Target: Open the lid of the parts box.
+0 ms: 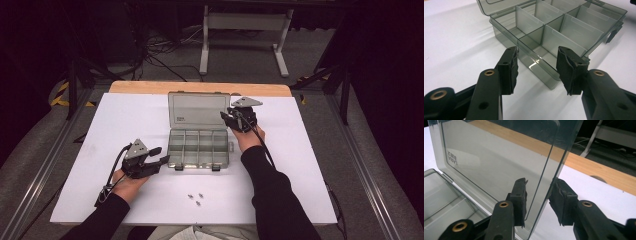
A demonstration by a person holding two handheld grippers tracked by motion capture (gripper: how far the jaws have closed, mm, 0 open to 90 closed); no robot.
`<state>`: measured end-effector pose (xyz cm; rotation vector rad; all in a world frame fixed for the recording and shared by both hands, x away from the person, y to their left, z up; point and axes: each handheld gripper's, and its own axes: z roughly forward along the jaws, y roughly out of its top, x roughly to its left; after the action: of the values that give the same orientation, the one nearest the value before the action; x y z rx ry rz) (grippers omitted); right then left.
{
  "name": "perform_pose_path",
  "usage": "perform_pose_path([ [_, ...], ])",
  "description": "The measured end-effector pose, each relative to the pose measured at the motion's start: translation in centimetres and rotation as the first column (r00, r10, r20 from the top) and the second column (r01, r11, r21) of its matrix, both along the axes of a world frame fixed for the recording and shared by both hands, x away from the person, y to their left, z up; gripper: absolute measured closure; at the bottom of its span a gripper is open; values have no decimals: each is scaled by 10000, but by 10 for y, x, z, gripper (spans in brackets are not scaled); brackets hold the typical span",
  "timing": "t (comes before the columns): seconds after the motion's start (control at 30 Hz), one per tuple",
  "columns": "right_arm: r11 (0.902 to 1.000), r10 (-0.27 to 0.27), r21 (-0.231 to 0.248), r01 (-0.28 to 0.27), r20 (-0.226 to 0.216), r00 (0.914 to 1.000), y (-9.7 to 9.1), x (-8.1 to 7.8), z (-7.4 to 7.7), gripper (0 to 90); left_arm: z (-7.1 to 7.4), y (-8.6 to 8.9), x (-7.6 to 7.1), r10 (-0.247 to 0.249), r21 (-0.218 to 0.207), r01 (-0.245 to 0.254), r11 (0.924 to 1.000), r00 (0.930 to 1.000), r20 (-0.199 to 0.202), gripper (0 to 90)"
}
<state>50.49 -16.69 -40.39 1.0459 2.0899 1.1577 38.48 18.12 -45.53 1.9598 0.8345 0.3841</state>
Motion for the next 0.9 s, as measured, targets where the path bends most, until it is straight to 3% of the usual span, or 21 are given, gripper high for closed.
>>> perform_pose_path([
  [0.57, 9999, -89, -123, 79, -859, 9963, -2, 9, -16, 642, 0, 0, 0, 14, -9, -14, 10000, 10000, -22, 519],
  [0.9, 9996, -40, 259, 81, -1541, 9880, -2, 12, -26, 621, 0, -1, -1, 4, 4, -4, 10000, 10000, -15, 519],
])
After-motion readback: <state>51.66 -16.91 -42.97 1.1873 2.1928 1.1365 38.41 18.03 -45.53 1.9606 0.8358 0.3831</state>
